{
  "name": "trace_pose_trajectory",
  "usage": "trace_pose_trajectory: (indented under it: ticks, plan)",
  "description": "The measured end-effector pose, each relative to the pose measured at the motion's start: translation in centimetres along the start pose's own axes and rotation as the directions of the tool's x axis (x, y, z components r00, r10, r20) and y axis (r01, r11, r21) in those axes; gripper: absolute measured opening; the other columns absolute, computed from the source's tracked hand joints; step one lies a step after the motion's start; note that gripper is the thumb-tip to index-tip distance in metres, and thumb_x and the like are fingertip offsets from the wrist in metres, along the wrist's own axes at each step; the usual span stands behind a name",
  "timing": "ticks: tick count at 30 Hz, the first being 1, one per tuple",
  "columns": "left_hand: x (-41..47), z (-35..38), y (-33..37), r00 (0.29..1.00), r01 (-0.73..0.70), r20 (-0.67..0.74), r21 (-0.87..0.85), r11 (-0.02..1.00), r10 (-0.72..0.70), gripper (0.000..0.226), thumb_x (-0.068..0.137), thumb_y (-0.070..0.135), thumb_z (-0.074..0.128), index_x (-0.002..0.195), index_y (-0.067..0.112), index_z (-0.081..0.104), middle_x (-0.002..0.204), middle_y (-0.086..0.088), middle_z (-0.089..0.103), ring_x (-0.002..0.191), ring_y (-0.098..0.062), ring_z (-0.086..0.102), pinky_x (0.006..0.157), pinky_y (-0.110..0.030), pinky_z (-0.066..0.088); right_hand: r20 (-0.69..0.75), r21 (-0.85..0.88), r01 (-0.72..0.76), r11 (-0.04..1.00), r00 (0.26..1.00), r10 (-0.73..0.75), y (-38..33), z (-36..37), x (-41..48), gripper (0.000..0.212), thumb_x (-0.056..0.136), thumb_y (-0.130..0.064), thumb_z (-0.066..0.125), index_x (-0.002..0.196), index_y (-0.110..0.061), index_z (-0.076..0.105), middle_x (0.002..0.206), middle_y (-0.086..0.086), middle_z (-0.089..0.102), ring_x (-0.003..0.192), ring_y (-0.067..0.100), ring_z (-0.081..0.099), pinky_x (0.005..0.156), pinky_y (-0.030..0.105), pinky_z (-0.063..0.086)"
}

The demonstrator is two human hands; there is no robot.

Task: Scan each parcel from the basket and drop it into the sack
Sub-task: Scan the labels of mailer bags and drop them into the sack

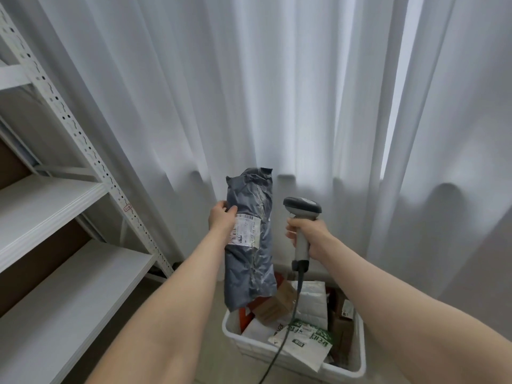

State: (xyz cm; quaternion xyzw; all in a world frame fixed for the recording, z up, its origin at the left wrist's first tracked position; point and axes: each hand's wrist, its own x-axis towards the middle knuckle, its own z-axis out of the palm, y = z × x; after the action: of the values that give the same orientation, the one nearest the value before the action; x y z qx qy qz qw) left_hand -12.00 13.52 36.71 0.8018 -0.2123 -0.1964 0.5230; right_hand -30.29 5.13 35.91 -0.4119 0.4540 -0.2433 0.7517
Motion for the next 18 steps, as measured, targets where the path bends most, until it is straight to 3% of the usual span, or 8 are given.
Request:
trace_pose_trajectory:
  ticks: [2, 4, 7, 11, 13, 18]
  plan:
    - [-0.8, 0.9, 1.1, 0.979, 0.153, 0.172, -0.268, 0.951, -0.109, 0.013, 0.098, 0.014, 0.052, 0.109, 0.008, 0.052, 0.095, -0.015, 0.064, 0.081, -0.028, 0.063, 0.078, -0.042, 0.053, 0.054, 0.018, -0.018, 1.000, 0.998, 0.017, 0.1, 0.5, 0.0, 0.026, 0.086, -0.007, 0.070, 0.110, -0.003, 0.060, 0.092, 0.014, 0.063, 0.083, 0.029, 0.062, 0.070, 0.040, 0.055]
    - [-1.6, 1.7, 2.3, 0.927, 0.297, 0.338, -0.401, 0.867, -0.162, 0.012, 0.099, 0.016, 0.051, 0.108, 0.007, 0.051, 0.087, -0.014, 0.063, 0.074, -0.027, 0.063, 0.072, -0.044, 0.053, 0.102, 0.045, -0.041, 0.998, 0.994, 0.036, 0.4, 1.1, 0.0, 0.030, 0.086, -0.008, 0.071, 0.113, -0.002, 0.060, 0.098, 0.018, 0.066, 0.086, 0.034, 0.063, 0.075, 0.046, 0.056]
    - [-2.3, 2.6, 3.2, 0.845, 0.417, 0.504, -0.413, 0.809, -0.178, 0.018, 0.097, 0.021, 0.054, 0.098, 0.003, 0.056, 0.078, -0.014, 0.068, 0.066, -0.027, 0.068, 0.062, -0.041, 0.059, 0.121, 0.147, -0.055, 0.988, 0.992, 0.038, 0.9, 1.7, -0.1, 0.025, 0.086, -0.004, 0.069, 0.110, -0.004, 0.061, 0.091, 0.017, 0.069, 0.080, 0.033, 0.066, 0.071, 0.043, 0.056]
    - [-3.7, 3.0, 3.0, 0.741, 0.418, 0.654, -0.270, 0.867, -0.154, 0.010, 0.091, 0.003, 0.058, 0.100, -0.001, 0.060, 0.081, -0.015, 0.071, 0.069, -0.024, 0.071, 0.064, -0.036, 0.060, 0.095, 0.211, -0.038, 0.977, 0.995, 0.019, 0.9, 0.9, 0.1, 0.026, 0.085, -0.003, 0.069, 0.110, -0.003, 0.063, 0.095, 0.019, 0.071, 0.083, 0.036, 0.069, 0.072, 0.044, 0.058]
    - [-4.2, 3.4, 2.7, 0.738, 0.386, 0.652, -0.197, 0.901, -0.173, 0.019, 0.089, -0.009, 0.054, 0.106, -0.004, 0.060, 0.084, -0.015, 0.071, 0.071, -0.025, 0.071, 0.065, -0.035, 0.060, 0.081, 0.192, -0.037, 0.981, 0.996, 0.022, 0.6, 0.5, 0.2, 0.027, 0.085, -0.004, 0.069, 0.111, -0.003, 0.064, 0.096, 0.019, 0.071, 0.084, 0.036, 0.069, 0.071, 0.044, 0.058]
    - [-3.8, 4.0, 1.2, 0.908, 0.283, 0.346, -0.089, 0.955, -0.237, 0.034, 0.087, -0.017, 0.051, 0.120, -0.009, 0.056, 0.119, -0.026, 0.062, 0.106, -0.036, 0.062, 0.086, -0.040, 0.051, 0.065, 0.079, -0.049, 0.996, 0.997, 0.044, 0.4, -0.6, 0.0, 0.034, 0.083, -0.003, 0.071, 0.114, 0.000, 0.059, 0.108, 0.021, 0.069, 0.083, 0.032, 0.068, 0.075, 0.044, 0.058]
